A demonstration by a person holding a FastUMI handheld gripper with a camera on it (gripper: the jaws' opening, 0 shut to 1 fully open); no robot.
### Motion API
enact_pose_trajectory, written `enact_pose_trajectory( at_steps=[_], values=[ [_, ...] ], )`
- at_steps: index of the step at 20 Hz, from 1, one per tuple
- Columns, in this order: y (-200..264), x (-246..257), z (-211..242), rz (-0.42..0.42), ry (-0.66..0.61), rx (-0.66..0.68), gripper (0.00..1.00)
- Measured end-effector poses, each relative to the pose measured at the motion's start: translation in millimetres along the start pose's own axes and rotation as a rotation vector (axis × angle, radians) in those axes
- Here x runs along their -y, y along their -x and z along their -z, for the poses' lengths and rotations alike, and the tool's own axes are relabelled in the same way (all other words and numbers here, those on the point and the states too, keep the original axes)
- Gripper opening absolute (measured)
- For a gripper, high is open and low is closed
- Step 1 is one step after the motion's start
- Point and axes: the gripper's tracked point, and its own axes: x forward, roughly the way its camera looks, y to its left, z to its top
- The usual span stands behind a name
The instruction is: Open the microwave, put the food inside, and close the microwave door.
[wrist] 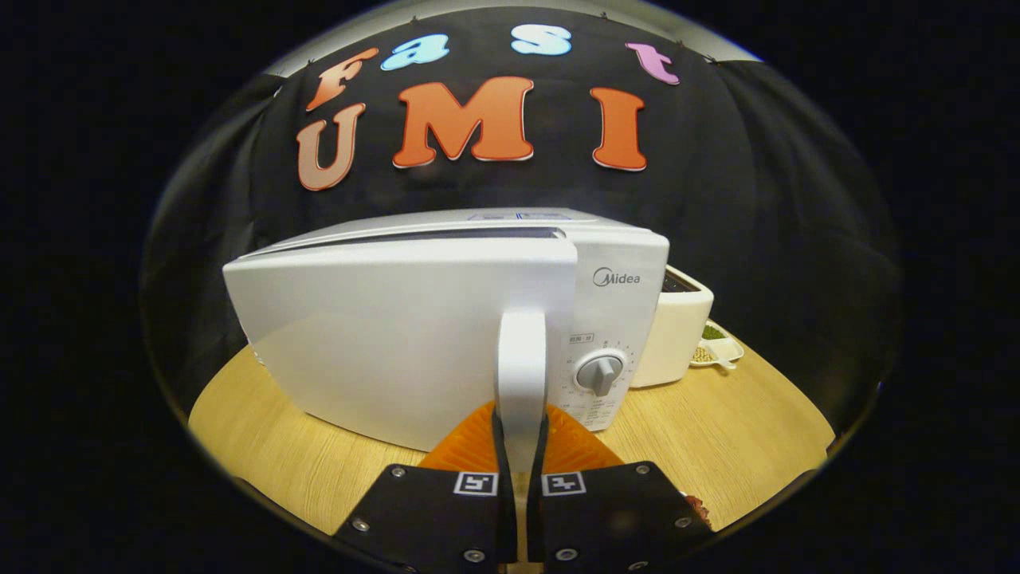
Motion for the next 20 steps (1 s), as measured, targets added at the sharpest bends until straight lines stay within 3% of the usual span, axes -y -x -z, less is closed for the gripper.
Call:
enact_pose_trajectory(
  at_steps=[11, 20],
  values=[
    [100, -48, 40, 0.089, -0.039, -0.034, 0.05],
    [170, -128, 63, 0.071, -0.019, -0.031, 0.05]
  ],
)
